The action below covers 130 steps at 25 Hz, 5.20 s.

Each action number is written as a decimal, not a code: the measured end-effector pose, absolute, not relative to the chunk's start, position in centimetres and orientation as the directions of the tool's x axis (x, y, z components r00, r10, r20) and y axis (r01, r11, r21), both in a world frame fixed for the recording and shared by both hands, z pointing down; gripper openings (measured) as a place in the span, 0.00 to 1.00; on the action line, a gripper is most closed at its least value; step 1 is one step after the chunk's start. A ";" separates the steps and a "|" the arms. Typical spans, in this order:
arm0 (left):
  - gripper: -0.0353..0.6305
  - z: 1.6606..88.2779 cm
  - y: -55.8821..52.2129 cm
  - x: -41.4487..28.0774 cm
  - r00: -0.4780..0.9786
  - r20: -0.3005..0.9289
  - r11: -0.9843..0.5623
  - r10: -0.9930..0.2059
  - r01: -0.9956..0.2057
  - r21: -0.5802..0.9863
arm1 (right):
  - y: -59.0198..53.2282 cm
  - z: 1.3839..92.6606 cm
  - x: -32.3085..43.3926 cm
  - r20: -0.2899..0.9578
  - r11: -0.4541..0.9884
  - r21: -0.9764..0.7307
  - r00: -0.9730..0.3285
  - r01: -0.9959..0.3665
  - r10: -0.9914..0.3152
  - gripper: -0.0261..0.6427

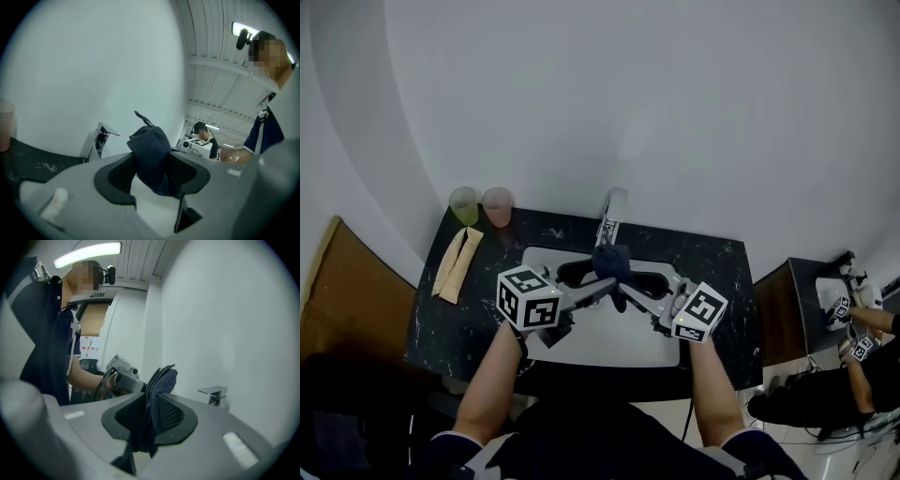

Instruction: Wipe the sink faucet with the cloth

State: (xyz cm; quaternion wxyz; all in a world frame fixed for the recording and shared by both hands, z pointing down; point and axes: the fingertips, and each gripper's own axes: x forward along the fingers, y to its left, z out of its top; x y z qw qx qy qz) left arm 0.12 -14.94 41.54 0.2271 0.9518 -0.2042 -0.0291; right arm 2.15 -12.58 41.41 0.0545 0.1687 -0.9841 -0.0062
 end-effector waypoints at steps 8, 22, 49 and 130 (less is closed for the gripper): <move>0.17 41.4 -15.6 0.4 0.898 0.035 -0.811 -0.438 -0.412 0.416 | -13.3 43.3 1.7 0.187 0.909 0.017 -0.891 -0.417 -0.413 0.18; 0.15 44.6 -22.5 -7.9 0.787 0.157 -0.722 -0.597 -0.612 0.324 | -19.7 46.0 -0.9 0.355 0.794 0.152 -0.717 -0.588 -0.600 0.23; 0.16 53.1 -35.3 -1.6 0.634 0.360 -0.543 -0.684 -0.773 0.329 | -20.6 48.3 1.0 0.437 0.758 0.143 -0.647 -0.636 -0.625 0.14; 0.15 53.7 -35.0 -0.7 0.656 0.459 -0.608 -0.600 -0.746 0.271 | -20.8 48.3 1.0 0.372 0.759 0.079 -0.687 -0.646 -0.624 0.13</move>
